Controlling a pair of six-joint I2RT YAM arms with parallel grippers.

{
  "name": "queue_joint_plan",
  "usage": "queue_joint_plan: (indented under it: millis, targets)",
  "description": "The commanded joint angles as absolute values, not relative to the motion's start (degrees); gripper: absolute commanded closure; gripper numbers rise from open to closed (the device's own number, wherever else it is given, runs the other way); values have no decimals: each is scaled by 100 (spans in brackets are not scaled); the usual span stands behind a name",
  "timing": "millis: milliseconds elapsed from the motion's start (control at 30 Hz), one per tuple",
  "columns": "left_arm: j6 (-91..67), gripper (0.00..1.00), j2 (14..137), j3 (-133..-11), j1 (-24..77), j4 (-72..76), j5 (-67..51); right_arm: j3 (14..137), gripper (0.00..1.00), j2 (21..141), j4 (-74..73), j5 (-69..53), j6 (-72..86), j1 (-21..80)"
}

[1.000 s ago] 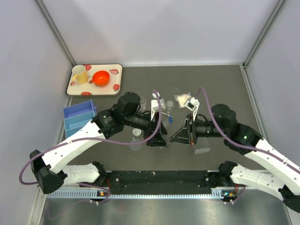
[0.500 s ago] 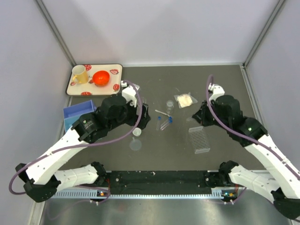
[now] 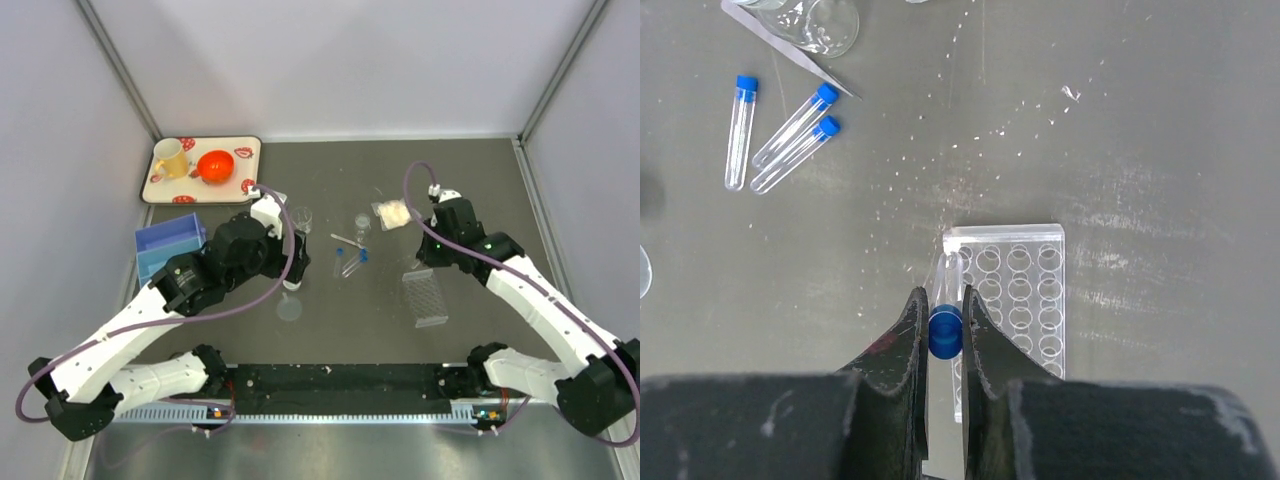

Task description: Organize the chemistry lab equipment

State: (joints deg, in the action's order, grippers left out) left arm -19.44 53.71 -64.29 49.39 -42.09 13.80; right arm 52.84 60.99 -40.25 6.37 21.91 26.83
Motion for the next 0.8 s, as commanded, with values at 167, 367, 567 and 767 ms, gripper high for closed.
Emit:
queue_joint_plan:
  millis: [167, 367, 567, 767]
  targets:
    - [-1978, 4, 5440, -6293, 4939, -3973, 1459, 5238, 100, 6539, -3665, 887, 1951, 2768]
    - [-1969, 4, 5449, -6258, 4940, -3955, 1468, 5151, 100, 6601, -3630, 1327, 2056, 3111]
    - [-1995, 4, 5441, -6214, 4948, -3938, 1441, 4966, 100, 6495, -3577, 1397, 2188, 3261]
    - [-2013, 4, 5423, -6152, 4948, -3911, 1424, 4781, 100, 6469, -3489, 1450, 2311, 3392]
